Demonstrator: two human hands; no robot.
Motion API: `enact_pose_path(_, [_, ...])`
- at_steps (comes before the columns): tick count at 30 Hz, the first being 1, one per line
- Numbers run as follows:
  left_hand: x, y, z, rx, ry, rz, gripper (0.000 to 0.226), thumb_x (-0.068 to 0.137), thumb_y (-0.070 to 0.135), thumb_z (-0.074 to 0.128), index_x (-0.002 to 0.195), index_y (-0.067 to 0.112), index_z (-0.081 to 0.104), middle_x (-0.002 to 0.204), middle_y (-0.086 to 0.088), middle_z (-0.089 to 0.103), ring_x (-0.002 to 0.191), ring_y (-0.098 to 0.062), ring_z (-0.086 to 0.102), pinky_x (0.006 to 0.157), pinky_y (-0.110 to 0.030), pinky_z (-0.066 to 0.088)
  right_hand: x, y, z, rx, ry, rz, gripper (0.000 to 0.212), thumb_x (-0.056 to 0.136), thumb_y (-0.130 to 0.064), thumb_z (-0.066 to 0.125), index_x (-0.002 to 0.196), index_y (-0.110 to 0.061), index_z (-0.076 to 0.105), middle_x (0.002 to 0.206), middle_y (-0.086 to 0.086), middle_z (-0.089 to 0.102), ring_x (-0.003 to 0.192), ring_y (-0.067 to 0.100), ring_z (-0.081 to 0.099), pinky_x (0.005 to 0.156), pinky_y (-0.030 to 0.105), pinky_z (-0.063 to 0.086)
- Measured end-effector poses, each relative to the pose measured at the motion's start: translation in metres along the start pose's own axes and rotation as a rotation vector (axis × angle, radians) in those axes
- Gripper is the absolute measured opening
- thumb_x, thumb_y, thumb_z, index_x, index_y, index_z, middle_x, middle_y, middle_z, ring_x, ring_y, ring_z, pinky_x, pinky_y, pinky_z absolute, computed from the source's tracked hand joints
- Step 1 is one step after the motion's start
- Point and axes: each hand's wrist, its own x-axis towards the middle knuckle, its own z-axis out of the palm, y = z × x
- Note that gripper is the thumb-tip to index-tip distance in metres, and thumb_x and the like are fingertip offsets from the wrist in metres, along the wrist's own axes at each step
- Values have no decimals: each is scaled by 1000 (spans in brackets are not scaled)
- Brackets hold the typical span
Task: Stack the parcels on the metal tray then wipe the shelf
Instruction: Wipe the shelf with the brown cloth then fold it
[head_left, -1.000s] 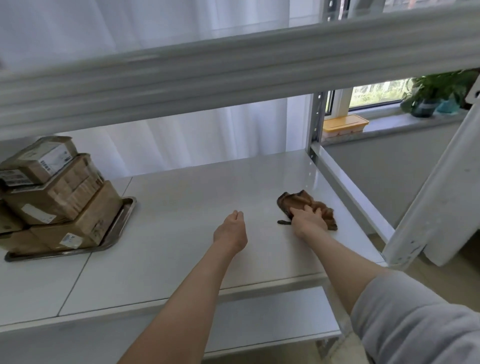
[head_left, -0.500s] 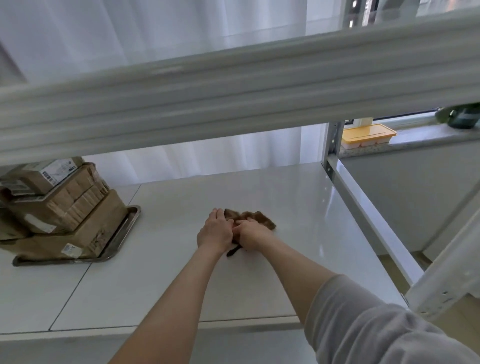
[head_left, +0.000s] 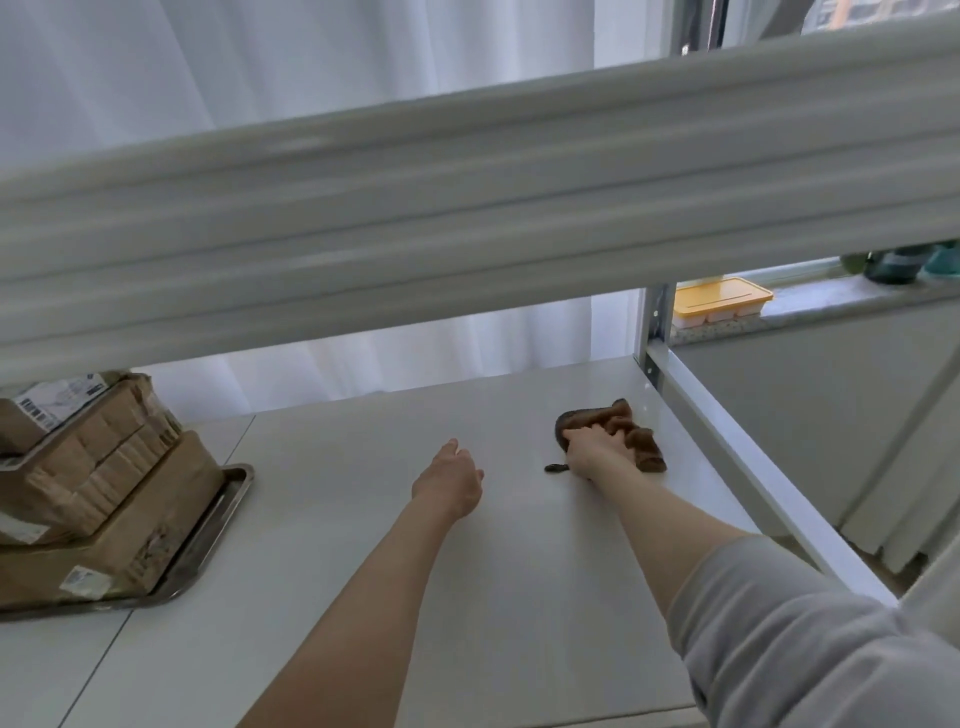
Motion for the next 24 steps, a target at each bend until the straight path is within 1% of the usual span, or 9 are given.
enact_pose_path(2, [6, -10, -2, 8, 21, -3, 51, 103, 23, 31, 150, 6, 21, 161, -4, 4, 146, -24, 18, 115, -38, 25, 5, -31, 6, -18, -63, -139, 50, 99, -27, 34, 149, -32, 32, 160, 7, 13, 146, 36, 8, 118, 48, 15])
enact_pose_path(4, [13, -20, -6, 9, 56, -11, 48, 102, 20, 32, 148, 8, 26, 160, -4, 8, 144, -24, 25, 112, -37, 28, 7, -62, 13, -11, -131, -280, 47, 99, -34, 35, 145, -32, 40, 159, 7, 19, 145, 31, 14, 118, 43, 16])
enact_pose_path(6, [19, -29, -10, 5, 77, -12, 44, 100, 17, 33, 143, 10, 33, 160, -4, 12, 141, -24, 30, 110, -37, 32, 4, -83, 16, -33, -152, -414, 42, 100, -31, 36, 140, -39, 47, 158, 1, 25, 145, 27, 17, 118, 41, 16])
enact_pose_path(7, [22, -32, -12, 6, 82, -10, 43, 99, 16, 33, 142, 10, 35, 160, -4, 13, 141, -24, 32, 110, -37, 33, 4, -86, 15, -44, -146, -440, 42, 101, -27, 36, 138, -43, 48, 158, -2, 24, 146, 25, 15, 118, 40, 15])
enact_pose_path(9, [26, -37, -15, 19, 85, -5, 45, 100, 17, 33, 145, 11, 32, 160, -3, 12, 141, -24, 30, 111, -37, 32, 13, -85, 11, -15, -131, -397, 43, 100, -26, 36, 138, -44, 45, 159, -1, 19, 147, 25, 8, 119, 43, 12])
enact_pose_path(11, [28, -38, -15, 34, 79, 12, 49, 101, 18, 31, 149, 11, 25, 160, -3, 11, 143, -23, 27, 113, -36, 28, 26, -77, 7, 16, -103, -296, 50, 98, -26, 36, 146, -40, 35, 161, 3, 10, 148, 29, 0, 119, 50, 7])
enact_pose_path(14, [28, -36, -11, 44, 66, 46, 50, 101, 18, 31, 150, 11, 23, 160, -3, 11, 144, -22, 24, 115, -36, 26, 43, -57, -2, 37, -31, -156, 54, 99, -31, 36, 151, -34, 24, 161, 2, 9, 147, 35, -2, 116, 57, 7])
enact_pose_path(19, [18, -26, -2, 55, 5, 73, 51, 101, 19, 34, 150, 12, 23, 161, -2, 10, 146, -22, 22, 117, -37, 24, 34, -13, -10, 55, 35, 24, 55, 98, -18, 24, 150, -36, 26, 162, 0, 7, 147, 33, -2, 116, 54, 8])
enact_pose_path(24, [-6, -9, 7, 41, -51, 47, 50, 100, 16, 31, 150, 13, 23, 160, -3, 10, 145, -25, 23, 117, -39, 24, -8, 25, -2, 75, 48, 67, 56, 100, -15, 23, 149, -43, 24, 162, -1, 3, 148, 32, -4, 117, 53, 4])
